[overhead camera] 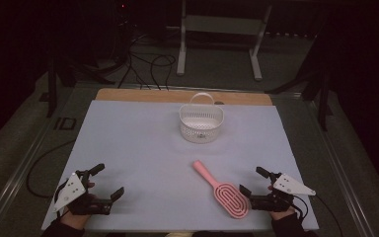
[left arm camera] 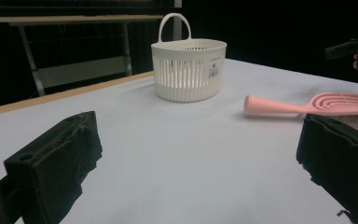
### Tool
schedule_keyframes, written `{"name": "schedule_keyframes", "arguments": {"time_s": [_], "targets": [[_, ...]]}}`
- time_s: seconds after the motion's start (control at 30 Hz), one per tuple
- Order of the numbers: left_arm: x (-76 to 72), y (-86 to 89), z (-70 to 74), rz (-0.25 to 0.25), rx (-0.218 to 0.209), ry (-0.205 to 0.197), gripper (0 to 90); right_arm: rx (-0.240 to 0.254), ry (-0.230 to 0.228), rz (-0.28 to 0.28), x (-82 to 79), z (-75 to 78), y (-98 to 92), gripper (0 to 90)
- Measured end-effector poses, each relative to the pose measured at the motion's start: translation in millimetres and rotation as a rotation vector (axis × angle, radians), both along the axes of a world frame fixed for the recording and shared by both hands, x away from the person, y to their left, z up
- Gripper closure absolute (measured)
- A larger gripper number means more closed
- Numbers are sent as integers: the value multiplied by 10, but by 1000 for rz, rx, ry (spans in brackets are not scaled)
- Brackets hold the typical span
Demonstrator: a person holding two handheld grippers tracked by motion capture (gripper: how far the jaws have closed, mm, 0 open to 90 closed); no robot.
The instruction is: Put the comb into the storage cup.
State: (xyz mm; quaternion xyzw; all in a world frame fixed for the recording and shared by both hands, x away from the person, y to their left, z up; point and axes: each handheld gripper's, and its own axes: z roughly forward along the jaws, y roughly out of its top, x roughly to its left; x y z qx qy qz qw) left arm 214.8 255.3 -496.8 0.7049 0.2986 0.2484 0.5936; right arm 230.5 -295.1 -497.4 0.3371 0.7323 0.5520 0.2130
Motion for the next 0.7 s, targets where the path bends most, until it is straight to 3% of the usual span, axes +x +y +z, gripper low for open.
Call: {"name": "schedule_keyframes", "arguments": {"time_s": [0.17, 0.7], "targets": [[-1, -13, -7, 0, 3, 7, 0, -25, 3, 14, -22, 13, 35, 86], [2, -39, -21, -24, 17, 47, 0, -21, 54, 55, -10, 35, 45, 86]]}}
